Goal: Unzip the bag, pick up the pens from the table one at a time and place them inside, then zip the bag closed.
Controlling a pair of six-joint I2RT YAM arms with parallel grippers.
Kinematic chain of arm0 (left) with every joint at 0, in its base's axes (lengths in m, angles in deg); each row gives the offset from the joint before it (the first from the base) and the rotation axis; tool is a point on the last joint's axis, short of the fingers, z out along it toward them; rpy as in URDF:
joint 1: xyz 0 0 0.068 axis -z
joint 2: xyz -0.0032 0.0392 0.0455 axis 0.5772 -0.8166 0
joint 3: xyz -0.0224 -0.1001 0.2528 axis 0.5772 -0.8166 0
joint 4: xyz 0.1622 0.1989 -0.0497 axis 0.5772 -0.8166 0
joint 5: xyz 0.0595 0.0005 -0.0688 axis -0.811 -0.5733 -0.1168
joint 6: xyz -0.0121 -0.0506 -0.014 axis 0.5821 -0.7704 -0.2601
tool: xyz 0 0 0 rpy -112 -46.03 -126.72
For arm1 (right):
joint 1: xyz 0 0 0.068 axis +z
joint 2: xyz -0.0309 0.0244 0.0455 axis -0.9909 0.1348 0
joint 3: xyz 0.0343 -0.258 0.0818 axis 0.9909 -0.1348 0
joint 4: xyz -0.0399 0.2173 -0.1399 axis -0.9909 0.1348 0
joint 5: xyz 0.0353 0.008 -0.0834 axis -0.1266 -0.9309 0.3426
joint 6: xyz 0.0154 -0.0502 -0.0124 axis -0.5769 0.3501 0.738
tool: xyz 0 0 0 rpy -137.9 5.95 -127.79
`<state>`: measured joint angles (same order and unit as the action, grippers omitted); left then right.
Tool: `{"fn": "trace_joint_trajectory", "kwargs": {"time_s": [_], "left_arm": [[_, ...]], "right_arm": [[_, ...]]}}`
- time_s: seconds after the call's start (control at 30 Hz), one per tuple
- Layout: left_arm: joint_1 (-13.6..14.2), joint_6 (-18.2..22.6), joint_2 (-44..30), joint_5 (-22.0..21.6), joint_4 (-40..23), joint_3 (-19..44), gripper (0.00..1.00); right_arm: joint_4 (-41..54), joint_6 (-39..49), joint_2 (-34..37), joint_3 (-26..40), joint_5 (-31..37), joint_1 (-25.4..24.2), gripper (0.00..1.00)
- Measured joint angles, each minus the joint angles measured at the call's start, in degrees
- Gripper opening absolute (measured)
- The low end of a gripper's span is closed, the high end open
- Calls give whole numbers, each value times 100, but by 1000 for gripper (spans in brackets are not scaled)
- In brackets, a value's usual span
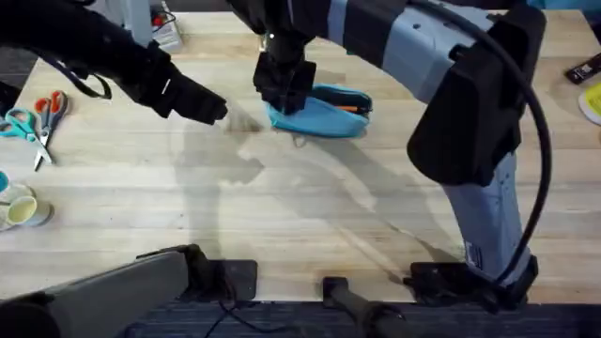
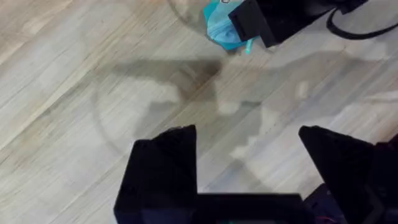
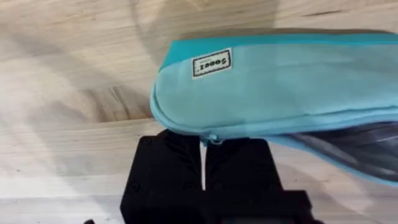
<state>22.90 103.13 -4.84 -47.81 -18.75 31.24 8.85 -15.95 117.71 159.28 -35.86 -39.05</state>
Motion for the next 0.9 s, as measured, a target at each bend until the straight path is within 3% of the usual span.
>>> {"fn": "trace_joint_trajectory", "kwargs": {"time_s": [0.47, 0.9], "left_arm": [[0, -1, 0, 0, 0, 0, 993], [0, 1, 0, 0, 0, 0, 993]], "right_arm": [[188, 264, -7, 15, 155, 9, 34], [718, 737, -17, 526, 409, 17, 34]]}}
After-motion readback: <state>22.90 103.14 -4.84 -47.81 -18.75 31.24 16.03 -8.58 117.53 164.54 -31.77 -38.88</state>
